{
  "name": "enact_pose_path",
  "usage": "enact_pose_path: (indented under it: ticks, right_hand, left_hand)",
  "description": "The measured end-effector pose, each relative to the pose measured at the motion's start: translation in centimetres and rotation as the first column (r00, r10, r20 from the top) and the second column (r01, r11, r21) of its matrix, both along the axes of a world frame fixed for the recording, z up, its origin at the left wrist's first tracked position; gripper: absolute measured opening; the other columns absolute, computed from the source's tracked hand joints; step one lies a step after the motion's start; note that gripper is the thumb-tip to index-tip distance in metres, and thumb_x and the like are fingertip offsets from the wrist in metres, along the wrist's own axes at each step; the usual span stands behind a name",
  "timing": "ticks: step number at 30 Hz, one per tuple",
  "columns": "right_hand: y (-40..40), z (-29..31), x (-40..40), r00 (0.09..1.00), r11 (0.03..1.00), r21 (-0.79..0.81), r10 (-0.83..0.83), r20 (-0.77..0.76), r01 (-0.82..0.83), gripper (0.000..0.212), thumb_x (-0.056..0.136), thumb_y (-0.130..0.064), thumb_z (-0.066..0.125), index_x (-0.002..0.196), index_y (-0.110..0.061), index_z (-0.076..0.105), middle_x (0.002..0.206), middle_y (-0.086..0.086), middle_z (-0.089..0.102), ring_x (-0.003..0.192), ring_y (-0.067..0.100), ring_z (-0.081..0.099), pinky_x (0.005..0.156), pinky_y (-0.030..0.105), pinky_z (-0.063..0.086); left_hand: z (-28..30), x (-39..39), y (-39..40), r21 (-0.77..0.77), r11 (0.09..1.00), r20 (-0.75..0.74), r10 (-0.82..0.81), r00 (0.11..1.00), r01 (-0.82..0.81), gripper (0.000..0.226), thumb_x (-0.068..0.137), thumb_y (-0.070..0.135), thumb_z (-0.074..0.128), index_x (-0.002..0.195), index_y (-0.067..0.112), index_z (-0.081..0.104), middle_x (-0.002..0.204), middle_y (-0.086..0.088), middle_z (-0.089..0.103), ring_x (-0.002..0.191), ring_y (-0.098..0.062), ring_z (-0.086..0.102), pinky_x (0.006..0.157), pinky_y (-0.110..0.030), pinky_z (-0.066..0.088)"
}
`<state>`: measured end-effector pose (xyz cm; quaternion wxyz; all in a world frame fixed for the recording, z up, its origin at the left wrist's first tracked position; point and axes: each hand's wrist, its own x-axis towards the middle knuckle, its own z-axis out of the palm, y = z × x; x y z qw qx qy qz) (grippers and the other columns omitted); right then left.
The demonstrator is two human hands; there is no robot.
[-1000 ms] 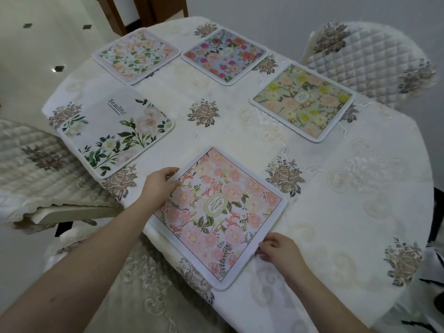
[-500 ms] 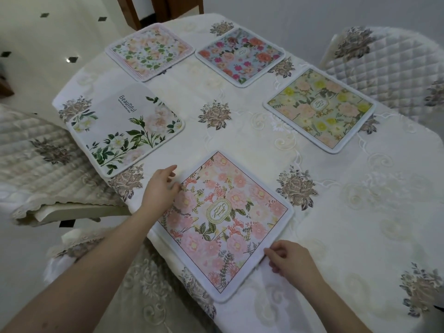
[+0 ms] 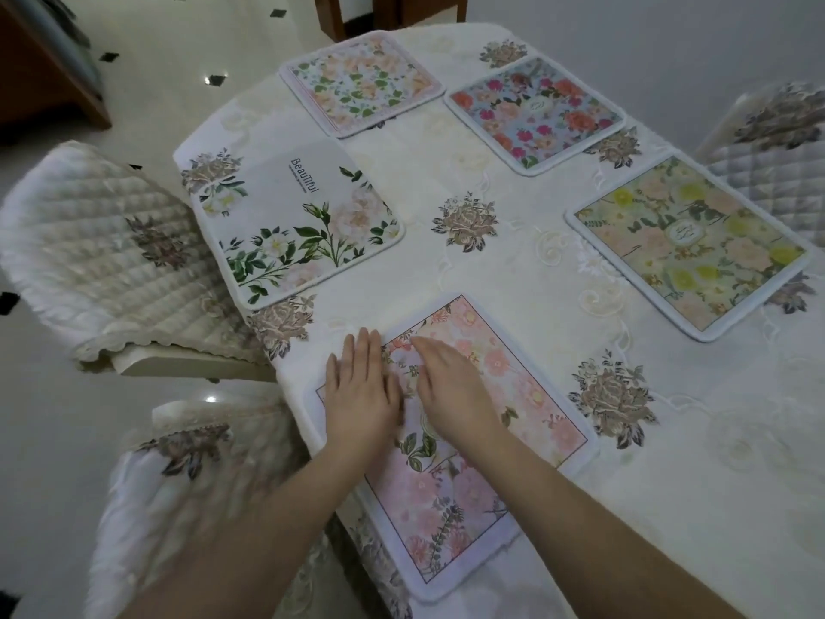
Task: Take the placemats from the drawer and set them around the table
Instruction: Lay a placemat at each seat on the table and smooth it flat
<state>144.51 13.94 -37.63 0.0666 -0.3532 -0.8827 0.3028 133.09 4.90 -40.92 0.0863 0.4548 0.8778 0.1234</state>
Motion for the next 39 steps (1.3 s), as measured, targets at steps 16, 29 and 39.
enact_pose_path:
  ticks: [16,29,39]
  right_hand:
    - [3.5,-5.4,-4.7,0.930,0.896,0.288,0.272,0.249,-0.339,0.059,0.102,-0.042,0.018,0.156,-0.020,0.021,0.164,-0.001,0.017,0.152,0.012,0.010,0.124,0.034,0.001]
    - [9.3,-5.8,-1.1,0.965,0.941,0.299,0.085,0.248,-0.160,0.069,0.099,-0.054,0.015,0.158,-0.018,0.011,0.166,-0.001,0.009,0.152,0.011,0.003,0.122,0.031,-0.003]
    - [11.0,-5.4,2.7,0.970,0.939,0.340,-0.046,0.237,-0.038,0.061,0.102,-0.041,0.019,0.157,-0.014,0.017,0.164,0.002,0.018,0.152,0.015,0.009,0.124,0.035,0.003]
  left_hand:
    - [-1.9,-0.1,-0.9,-0.097,0.994,-0.006,0.045,0.999,-0.045,0.066,0.098,0.044,0.012,0.158,0.018,0.019,0.166,0.002,0.013,0.153,-0.012,0.006,0.123,-0.039,-0.004]
    - [-1.9,-2.8,-3.7,-0.121,0.993,-0.017,0.015,1.000,-0.017,0.075,0.095,0.057,0.011,0.159,0.021,-0.001,0.166,0.003,-0.005,0.152,-0.011,-0.009,0.125,-0.037,-0.003]
    - [-1.7,-4.3,-5.3,-0.135,0.988,-0.024,-0.073,0.997,0.069,0.071,0.097,0.058,0.010,0.158,0.026,-0.005,0.165,0.006,-0.007,0.152,-0.010,-0.010,0.123,-0.034,-0.007]
